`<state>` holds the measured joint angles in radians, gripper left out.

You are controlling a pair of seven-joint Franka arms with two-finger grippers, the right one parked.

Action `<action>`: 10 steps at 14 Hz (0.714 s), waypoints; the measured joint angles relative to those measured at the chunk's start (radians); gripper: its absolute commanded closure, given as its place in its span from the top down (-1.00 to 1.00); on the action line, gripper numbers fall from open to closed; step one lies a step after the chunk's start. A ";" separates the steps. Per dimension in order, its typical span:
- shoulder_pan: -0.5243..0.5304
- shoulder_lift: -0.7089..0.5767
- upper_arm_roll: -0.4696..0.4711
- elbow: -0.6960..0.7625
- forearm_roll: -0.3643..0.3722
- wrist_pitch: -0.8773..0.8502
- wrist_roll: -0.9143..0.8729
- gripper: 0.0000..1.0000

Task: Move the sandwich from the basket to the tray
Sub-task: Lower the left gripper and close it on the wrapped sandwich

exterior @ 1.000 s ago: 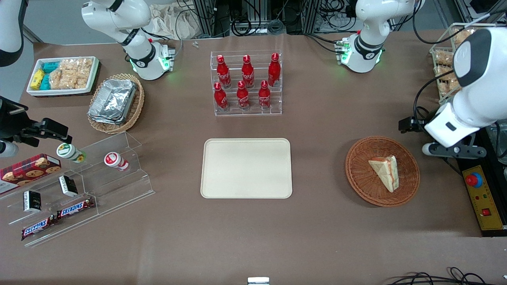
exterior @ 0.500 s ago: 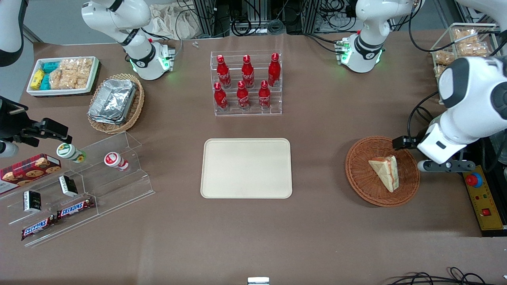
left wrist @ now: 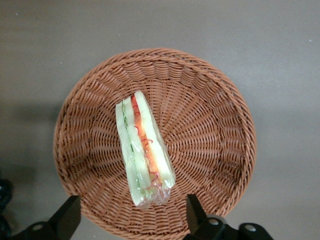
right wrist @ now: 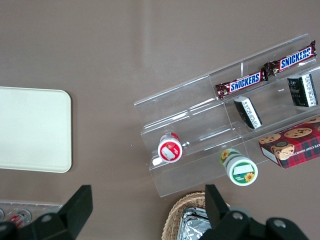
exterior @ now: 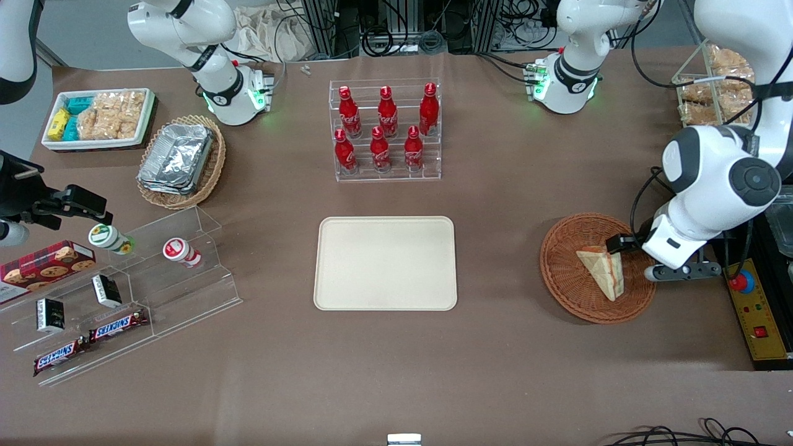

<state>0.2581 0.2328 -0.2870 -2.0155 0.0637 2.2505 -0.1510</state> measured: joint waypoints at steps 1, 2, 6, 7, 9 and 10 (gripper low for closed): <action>0.000 0.014 0.000 0.000 0.000 0.011 -0.028 0.98; 0.000 0.028 0.000 0.000 0.000 0.025 -0.055 0.98; 0.000 0.078 0.000 -0.002 0.017 0.079 -0.160 0.98; 0.000 0.093 0.000 -0.003 0.021 0.098 -0.187 0.98; 0.000 0.117 0.000 -0.003 0.031 0.117 -0.212 0.98; 0.000 0.125 0.001 -0.004 0.032 0.118 -0.217 0.98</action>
<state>0.2581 0.3576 -0.2863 -2.0197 0.0958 2.3688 -0.3683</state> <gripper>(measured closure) 0.004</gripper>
